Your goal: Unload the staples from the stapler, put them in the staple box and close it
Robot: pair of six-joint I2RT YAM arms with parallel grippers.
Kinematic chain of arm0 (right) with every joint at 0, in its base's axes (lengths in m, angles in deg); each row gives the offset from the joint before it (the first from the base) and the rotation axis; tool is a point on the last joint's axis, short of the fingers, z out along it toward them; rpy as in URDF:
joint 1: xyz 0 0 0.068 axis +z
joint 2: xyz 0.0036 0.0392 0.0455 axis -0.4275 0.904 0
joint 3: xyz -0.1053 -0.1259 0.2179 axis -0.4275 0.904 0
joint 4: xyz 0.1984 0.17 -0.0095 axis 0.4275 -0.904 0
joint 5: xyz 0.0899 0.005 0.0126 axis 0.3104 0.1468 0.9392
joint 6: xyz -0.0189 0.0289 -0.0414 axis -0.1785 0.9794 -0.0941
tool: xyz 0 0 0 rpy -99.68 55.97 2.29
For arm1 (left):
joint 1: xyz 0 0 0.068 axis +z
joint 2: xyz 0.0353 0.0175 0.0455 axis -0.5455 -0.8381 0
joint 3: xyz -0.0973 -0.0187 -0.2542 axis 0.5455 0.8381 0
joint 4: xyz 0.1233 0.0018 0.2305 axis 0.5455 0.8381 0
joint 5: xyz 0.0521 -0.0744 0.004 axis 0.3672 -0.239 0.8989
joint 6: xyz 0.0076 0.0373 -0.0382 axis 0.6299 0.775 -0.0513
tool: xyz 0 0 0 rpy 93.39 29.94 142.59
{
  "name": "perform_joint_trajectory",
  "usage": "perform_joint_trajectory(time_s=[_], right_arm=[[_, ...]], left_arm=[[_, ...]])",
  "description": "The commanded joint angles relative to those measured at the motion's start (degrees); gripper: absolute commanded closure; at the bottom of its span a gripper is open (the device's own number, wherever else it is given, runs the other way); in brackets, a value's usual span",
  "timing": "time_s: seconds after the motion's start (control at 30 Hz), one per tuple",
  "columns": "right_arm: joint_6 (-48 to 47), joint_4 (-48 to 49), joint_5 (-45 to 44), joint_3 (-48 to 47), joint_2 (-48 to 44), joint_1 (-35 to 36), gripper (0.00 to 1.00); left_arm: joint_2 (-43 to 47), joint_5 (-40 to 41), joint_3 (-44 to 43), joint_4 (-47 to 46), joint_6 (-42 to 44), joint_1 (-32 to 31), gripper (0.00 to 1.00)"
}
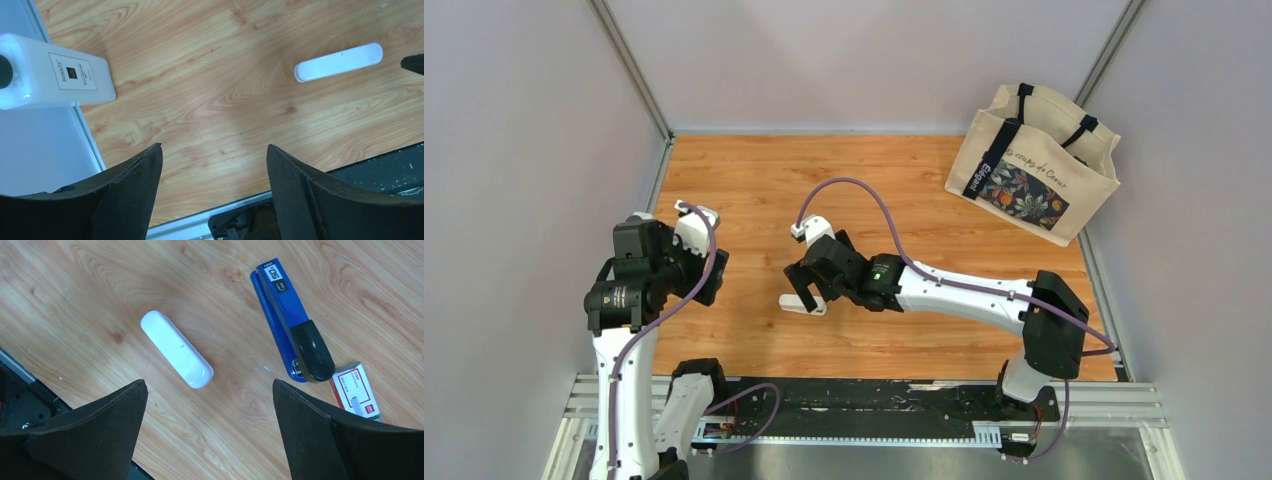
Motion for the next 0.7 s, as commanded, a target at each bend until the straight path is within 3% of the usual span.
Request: perform_joint_trajectory(time_s=[0.0, 0.23, 0.67], right_arm=[[-2.09, 1.30, 1.01, -2.95, 0.99, 0.86, 0.00], [-7.18, 5.26, 9.44, -1.28, 3.44, 0.95, 0.00], [-10.09, 9.47, 15.17, -0.84, 10.48, 0.95, 0.09]], left_arm=[[0.02, -0.51, -0.19, 0.32, -1.38, 0.35, 0.15], [-0.94, -0.60, 0.60, -1.08, -3.58, 0.35, 0.15], [-1.30, 0.73, 2.18, -3.81, -2.53, 1.84, 0.14]])
